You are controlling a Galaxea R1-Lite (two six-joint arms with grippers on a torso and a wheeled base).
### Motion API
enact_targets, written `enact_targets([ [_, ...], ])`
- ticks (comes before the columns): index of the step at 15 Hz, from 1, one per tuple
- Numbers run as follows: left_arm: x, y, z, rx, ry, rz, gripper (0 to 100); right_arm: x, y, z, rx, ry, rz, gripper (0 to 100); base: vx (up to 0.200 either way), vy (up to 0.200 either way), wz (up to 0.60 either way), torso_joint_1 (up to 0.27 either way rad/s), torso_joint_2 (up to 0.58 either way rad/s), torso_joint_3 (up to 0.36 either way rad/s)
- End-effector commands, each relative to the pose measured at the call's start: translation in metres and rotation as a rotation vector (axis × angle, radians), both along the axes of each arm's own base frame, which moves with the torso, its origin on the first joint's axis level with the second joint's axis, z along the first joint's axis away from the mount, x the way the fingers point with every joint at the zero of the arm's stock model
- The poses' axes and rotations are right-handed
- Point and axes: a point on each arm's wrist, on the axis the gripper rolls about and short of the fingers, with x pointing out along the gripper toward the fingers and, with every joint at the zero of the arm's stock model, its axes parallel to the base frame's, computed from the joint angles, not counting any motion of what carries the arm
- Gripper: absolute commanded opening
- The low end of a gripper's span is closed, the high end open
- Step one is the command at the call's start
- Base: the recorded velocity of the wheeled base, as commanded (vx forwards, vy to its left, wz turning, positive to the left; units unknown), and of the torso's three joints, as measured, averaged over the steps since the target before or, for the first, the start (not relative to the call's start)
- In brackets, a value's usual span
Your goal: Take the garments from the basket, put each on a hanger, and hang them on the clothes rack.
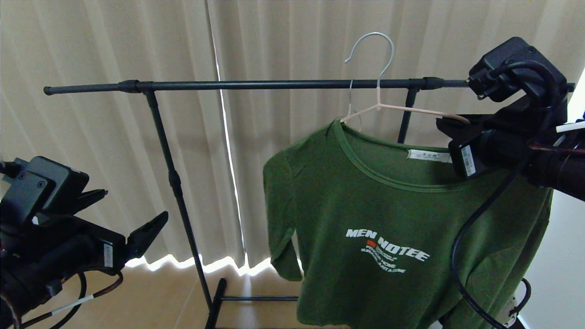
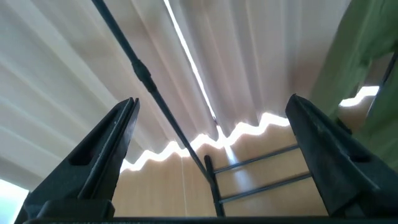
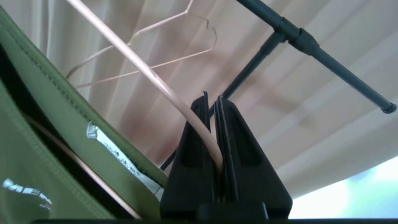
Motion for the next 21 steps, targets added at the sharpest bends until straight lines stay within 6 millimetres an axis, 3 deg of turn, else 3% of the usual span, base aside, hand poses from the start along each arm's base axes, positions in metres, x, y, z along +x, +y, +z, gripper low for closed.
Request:
enact_targets([
  [1, 0.0002, 0.0000, -0.0007, 0.002, 0.003, 0.001, 100, 0.0007, -0.0021, 0.0001, 0.000, 0.000, -0.009, 0, 0.000, 0.200, 0.00, -0.002, 0.00, 0.002],
  [4, 0.0002, 0.0000, -0.0007, 0.004, 0.003, 0.001, 100, 0.0014, -0.0025, -0.0003, 0.002, 0.001, -0.011, 0, 0.000, 0.200, 0.00, 0.010, 0.00, 0.002],
  [14, -0.0019, 0.0007, 0.0013, -0.007, -0.008, 0.003, 100, 0.0031, -0.0037, -0.0011, 0.024, 0.004, -0.021, 0, 0.000, 0.000, 0.00, 0.000, 0.00, 0.000],
  [21, -0.0022, 0.0008, 0.0016, -0.011, -0.009, 0.004, 100, 0.0103, -0.0061, -0.0049, 0.038, 0.018, -0.047, 0, 0.200, 0.000, 0.00, 0.000, 0.00, 0.002],
])
